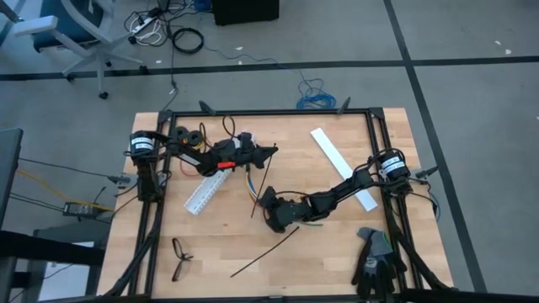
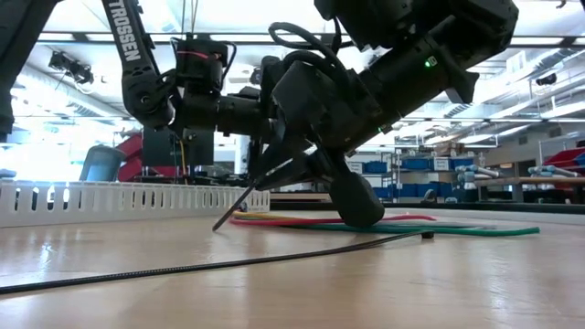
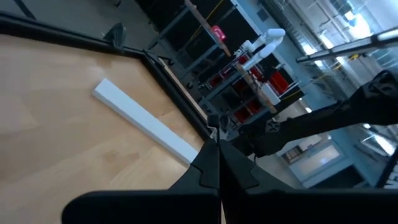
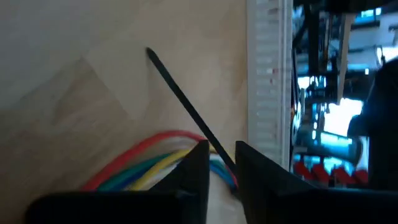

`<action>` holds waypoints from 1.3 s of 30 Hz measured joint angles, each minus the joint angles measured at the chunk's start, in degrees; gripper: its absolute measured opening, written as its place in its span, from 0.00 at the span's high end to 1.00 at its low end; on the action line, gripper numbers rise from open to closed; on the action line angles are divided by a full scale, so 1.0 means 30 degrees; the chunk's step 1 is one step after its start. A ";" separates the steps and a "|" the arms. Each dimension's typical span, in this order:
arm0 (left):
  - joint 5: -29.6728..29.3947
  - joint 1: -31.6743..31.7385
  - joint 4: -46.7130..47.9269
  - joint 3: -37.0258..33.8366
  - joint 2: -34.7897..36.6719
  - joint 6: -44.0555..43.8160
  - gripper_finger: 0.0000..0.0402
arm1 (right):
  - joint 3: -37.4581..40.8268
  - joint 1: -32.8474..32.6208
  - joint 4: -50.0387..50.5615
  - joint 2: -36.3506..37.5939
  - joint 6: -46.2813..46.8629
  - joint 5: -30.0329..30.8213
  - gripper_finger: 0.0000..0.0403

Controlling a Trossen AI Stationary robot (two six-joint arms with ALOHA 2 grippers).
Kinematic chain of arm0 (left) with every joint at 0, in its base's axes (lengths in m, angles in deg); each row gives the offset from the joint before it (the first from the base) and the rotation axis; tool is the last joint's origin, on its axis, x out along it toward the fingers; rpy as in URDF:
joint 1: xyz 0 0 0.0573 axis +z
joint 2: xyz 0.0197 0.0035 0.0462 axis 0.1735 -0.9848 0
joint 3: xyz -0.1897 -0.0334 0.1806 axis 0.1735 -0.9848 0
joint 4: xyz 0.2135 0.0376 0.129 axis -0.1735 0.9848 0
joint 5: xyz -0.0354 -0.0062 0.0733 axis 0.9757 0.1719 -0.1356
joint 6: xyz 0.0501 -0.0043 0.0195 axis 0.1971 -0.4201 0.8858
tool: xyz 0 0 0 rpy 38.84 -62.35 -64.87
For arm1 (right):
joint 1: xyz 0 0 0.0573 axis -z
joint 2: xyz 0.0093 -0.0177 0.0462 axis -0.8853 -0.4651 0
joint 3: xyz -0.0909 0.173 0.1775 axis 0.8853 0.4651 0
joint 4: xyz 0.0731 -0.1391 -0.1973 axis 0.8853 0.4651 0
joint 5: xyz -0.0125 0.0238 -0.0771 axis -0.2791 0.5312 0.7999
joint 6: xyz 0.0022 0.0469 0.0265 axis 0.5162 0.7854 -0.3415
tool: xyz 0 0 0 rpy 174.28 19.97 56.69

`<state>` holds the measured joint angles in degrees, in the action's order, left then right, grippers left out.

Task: Ziptie cables
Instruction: Insert the black zip tie into the lock head

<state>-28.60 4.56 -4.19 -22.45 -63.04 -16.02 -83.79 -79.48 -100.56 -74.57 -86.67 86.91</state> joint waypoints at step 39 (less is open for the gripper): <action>0.0591 -0.0903 -0.1559 0.0765 0.0000 -0.0118 1.00 | 0.0036 0.0291 -0.0225 -0.0073 0.0962 -0.0627 1.00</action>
<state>-26.83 1.84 -8.87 -20.16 -63.04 -16.37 -83.68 -78.60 -101.24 -74.79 -83.78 85.03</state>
